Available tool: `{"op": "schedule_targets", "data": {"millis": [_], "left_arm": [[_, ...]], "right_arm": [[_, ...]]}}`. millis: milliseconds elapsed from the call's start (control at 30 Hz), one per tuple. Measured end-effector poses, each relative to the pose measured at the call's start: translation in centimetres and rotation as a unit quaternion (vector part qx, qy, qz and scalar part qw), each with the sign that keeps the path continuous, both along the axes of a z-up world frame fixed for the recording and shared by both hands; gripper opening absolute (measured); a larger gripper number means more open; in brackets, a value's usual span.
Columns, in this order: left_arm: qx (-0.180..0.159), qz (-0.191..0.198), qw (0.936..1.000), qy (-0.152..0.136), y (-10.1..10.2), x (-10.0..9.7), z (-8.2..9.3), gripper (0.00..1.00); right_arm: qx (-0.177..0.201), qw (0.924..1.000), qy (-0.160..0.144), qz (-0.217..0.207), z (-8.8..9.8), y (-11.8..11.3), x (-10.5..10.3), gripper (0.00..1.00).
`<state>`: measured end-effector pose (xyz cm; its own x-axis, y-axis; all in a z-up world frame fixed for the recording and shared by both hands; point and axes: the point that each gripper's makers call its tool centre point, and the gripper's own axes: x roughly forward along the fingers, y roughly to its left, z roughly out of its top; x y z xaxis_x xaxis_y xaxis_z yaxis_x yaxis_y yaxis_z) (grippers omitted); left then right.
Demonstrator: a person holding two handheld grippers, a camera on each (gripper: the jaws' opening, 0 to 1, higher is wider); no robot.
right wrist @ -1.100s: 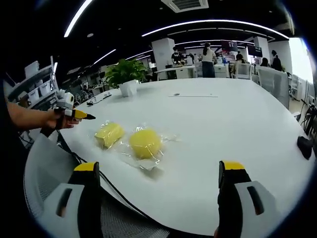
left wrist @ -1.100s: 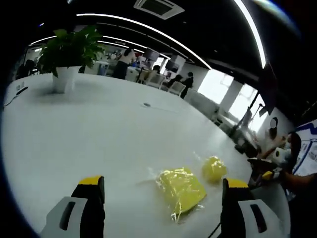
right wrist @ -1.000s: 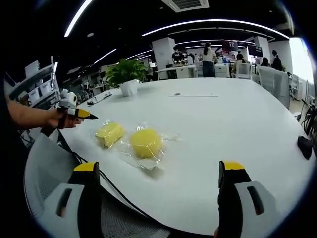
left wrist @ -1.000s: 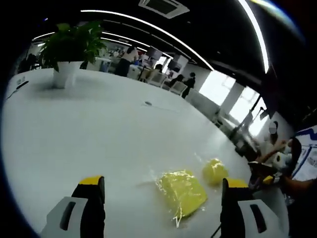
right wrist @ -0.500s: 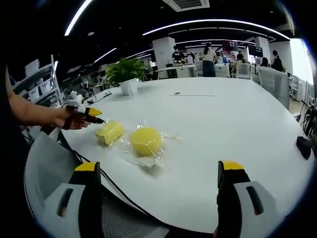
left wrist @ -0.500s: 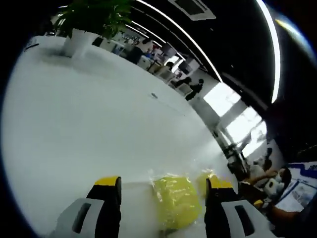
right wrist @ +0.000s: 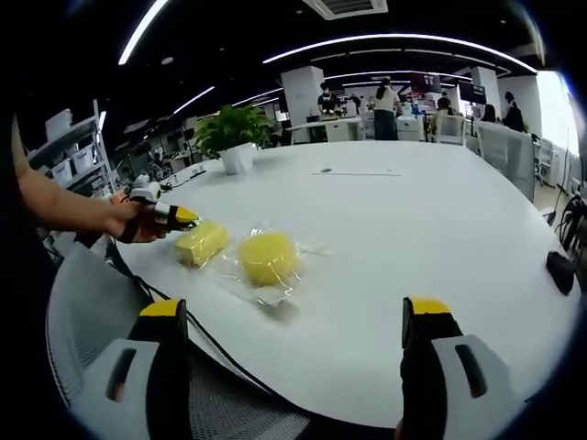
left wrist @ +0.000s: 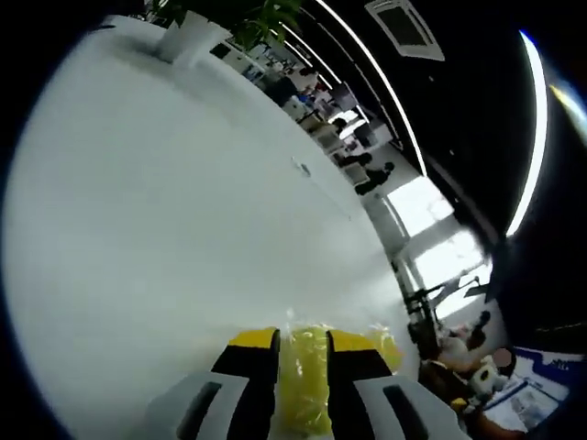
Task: Compare the silicone blocks by pressing each to a similar depth, holding the contact briefly, and releasing to observe deformation and rebound differences across the visible hardness samples.
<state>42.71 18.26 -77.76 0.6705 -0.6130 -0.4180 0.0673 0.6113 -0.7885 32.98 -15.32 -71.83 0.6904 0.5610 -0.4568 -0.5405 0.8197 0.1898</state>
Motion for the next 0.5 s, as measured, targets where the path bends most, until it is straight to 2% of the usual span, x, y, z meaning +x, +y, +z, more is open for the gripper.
{"op": "schedule_targets", "data": {"millis": [167, 233, 367, 433, 467, 500], "left_arm": [[0.002, -0.001, 1.0000, 0.000, -0.3, 0.3, -0.2, 0.09], [-0.003, 0.011, 0.9999, 0.010, -0.2, 0.4, -0.5, 0.07], [0.005, 0.000, 1.0000, 0.006, -0.7, 0.1, -0.7, 0.04], [-0.011, -0.010, 0.9998, 0.011, -1.2, -0.2, -0.4, 0.02], [-0.005, -0.010, 0.9999, 0.008, -1.2, -0.1, -0.4, 0.02], [0.011, -0.021, 0.9997, -0.007, -1.1, -0.2, -0.4, 0.01]], "right_arm": [[-0.004, 1.0000, 0.001, 0.006, 0.0, 0.2, -0.1, 0.90], [-0.009, 0.9999, 0.004, 0.006, -0.2, 0.2, -0.1, 0.89], [-0.007, 0.9999, 0.004, 0.007, -0.3, 0.2, 0.0, 0.89], [-0.008, 0.9999, 0.004, 0.007, -0.4, 0.2, 0.1, 0.89], [-0.008, 0.9999, 0.005, 0.006, -0.5, 0.1, 0.1, 0.89], [-0.007, 0.9999, 0.005, 0.006, -0.5, 0.1, 0.1, 0.89]]}}
